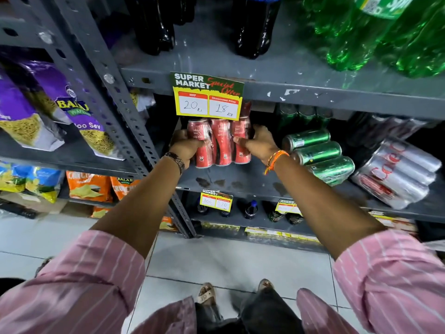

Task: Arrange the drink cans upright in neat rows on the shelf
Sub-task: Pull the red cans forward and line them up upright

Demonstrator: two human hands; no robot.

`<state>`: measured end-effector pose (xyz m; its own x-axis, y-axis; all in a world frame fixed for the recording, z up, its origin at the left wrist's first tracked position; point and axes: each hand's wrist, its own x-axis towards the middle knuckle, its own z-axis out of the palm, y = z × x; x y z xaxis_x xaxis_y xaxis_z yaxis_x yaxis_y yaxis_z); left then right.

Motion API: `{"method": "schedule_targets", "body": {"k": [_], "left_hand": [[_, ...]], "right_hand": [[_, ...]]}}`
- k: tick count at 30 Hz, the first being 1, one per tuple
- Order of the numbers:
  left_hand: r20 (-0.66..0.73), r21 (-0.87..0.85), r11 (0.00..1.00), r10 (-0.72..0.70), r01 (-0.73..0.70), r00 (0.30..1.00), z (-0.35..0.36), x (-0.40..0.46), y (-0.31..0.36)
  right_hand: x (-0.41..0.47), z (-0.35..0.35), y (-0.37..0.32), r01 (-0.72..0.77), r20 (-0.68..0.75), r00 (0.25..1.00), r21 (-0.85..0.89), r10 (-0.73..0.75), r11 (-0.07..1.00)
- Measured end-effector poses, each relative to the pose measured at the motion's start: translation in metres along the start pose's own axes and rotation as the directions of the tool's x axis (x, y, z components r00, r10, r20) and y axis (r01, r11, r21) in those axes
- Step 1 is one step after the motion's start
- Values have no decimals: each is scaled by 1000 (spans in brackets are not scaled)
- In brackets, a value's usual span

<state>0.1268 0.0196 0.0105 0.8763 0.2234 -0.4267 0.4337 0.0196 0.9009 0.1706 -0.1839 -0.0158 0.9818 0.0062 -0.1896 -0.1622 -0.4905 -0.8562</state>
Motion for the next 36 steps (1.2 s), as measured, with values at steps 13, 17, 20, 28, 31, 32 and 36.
{"method": "schedule_targets", "body": {"k": [13,17,20,28,31,32,36], "left_hand": [[-73,260,945,223,-197,972,-14,-23,-69],[-42,139,970,207,-199,978,-7,-32,-62],[1,-160,982,99,-98,995,-6,-23,-48],[7,43,996,79,-79,997,-1,11,-15],[-1,50,991,127,-126,992,2,3,-13],[-1,45,990,136,-135,991,1,2,-16],[-39,7,988,152,-152,988,-2,4,-28]], "right_hand": [[-76,30,49,125,-116,987,132,-110,983],[-78,33,47,107,-123,988,134,-90,985],[-79,35,45,73,-146,988,146,-52,987],[-85,40,33,149,-381,920,109,-97,983],[-81,38,34,162,-365,922,50,-133,986],[-79,37,35,156,-354,925,24,-137,988],[-63,28,35,137,-323,935,-51,-146,989]]}}
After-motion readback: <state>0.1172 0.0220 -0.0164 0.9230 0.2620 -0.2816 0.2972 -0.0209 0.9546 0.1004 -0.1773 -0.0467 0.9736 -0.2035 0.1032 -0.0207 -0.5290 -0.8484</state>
